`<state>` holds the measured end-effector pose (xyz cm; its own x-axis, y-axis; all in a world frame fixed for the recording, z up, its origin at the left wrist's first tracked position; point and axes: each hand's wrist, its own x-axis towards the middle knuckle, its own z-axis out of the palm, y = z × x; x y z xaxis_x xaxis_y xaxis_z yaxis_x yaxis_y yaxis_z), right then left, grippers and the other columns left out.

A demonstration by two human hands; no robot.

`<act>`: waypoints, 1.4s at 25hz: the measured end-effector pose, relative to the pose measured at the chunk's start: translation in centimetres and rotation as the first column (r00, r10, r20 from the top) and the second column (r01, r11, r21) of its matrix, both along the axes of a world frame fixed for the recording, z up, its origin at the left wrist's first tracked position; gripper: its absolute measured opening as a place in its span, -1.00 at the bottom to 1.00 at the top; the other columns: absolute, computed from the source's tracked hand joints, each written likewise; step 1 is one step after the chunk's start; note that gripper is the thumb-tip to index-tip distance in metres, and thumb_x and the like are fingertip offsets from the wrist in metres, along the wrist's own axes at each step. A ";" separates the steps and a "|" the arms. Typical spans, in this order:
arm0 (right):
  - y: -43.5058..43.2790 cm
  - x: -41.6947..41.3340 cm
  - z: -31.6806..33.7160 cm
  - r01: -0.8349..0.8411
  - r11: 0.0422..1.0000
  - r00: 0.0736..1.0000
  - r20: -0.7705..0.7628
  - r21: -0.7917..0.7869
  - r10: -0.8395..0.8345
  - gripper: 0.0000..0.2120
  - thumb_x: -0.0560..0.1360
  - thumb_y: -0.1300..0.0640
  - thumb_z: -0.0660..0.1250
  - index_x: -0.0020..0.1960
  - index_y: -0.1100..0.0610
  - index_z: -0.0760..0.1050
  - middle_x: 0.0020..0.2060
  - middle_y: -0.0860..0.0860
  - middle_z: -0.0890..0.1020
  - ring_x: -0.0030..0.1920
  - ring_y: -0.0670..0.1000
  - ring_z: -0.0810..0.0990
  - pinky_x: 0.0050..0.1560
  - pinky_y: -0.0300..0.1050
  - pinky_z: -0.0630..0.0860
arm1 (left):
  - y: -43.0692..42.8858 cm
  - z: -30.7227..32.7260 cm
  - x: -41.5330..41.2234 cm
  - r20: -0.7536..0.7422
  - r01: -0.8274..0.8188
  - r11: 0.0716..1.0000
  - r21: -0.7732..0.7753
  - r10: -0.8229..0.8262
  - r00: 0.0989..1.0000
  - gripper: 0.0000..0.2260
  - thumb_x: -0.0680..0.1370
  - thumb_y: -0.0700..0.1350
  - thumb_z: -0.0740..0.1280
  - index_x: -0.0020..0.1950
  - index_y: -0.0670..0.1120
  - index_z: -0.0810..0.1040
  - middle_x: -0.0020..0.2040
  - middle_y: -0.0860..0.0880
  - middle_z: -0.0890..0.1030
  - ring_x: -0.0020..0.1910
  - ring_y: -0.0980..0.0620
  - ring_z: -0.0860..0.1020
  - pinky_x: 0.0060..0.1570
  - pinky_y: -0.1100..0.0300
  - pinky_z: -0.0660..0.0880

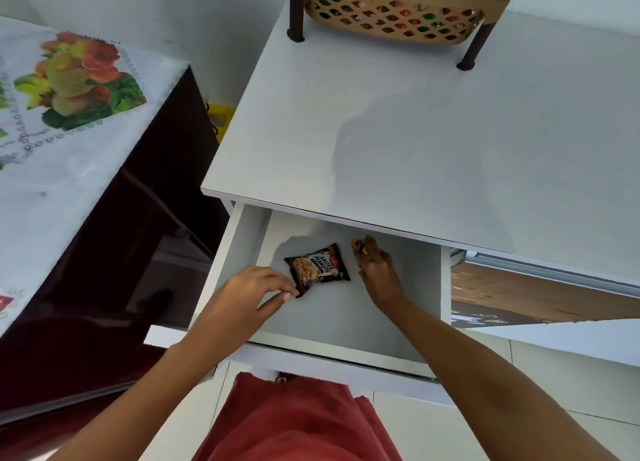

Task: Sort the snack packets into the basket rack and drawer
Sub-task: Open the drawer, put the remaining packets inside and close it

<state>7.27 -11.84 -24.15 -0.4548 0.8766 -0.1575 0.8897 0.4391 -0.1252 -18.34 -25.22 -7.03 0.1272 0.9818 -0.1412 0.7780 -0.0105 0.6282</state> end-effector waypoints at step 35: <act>-17.4 4.3 14.4 0.021 1.000 0.810 -0.585 -0.018 -0.028 -0.66 0.41 -0.19 0.38 0.09 -0.04 0.60 0.11 -0.23 0.59 0.29 -0.15 0.46 0.41 0.15 0.28 | -7.6 2.0 -1.0 0.198 -0.235 0.968 -0.092 0.249 0.948 -0.72 0.28 -0.39 0.50 -0.22 -0.01 0.67 -0.14 0.17 0.67 -0.02 0.32 0.55 -0.04 0.63 0.33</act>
